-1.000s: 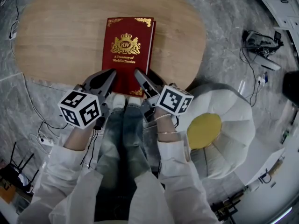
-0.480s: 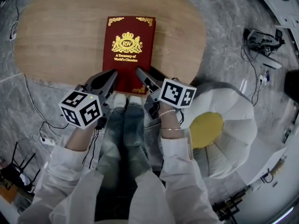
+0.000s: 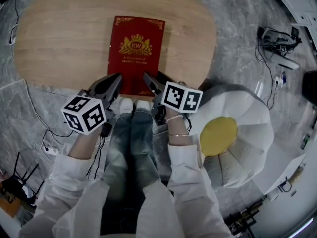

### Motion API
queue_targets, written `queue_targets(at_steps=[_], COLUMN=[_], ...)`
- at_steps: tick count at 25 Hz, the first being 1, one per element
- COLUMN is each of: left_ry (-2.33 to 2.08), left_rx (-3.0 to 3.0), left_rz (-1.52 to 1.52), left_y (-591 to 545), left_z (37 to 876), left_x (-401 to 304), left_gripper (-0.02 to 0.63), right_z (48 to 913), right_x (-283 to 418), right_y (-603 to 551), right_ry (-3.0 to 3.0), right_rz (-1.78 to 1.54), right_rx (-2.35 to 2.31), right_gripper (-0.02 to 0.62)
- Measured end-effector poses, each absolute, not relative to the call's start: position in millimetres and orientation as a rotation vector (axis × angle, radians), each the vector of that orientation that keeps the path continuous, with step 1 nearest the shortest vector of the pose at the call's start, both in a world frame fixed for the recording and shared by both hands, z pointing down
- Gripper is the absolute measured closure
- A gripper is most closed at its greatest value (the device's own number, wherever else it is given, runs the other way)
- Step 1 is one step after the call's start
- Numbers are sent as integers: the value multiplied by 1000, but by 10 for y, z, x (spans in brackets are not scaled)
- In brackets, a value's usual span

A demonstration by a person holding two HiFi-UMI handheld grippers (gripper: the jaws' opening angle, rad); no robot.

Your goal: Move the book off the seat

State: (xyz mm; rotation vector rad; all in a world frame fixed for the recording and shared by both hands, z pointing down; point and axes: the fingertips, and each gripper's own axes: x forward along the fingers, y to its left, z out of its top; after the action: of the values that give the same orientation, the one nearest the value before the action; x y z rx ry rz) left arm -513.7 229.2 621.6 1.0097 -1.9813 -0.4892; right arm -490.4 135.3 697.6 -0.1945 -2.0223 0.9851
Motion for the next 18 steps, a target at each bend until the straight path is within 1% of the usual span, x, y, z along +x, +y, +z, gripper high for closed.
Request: queue_targets(at_steps=[7,16,18], left_ry=[-1989,-2015,-2013], left_rx=[1028,1062,1062], left_rz=[-476,-462,-455], left_y=[2263,2191,2210], left_z=[6117,5634,5529], left_x=[-5120,-5060,-4997], left_gripper=[600,600,600], right_z=[6832,6237,6085], right_x=[-4869,-4858,-4831], right_y=[1279,1290,1324], right_ry=[-2069,-2152,-2169], right_rz=[997,962,959], right_rx=[-160,-221,-240], right_gripper=[324,324,336])
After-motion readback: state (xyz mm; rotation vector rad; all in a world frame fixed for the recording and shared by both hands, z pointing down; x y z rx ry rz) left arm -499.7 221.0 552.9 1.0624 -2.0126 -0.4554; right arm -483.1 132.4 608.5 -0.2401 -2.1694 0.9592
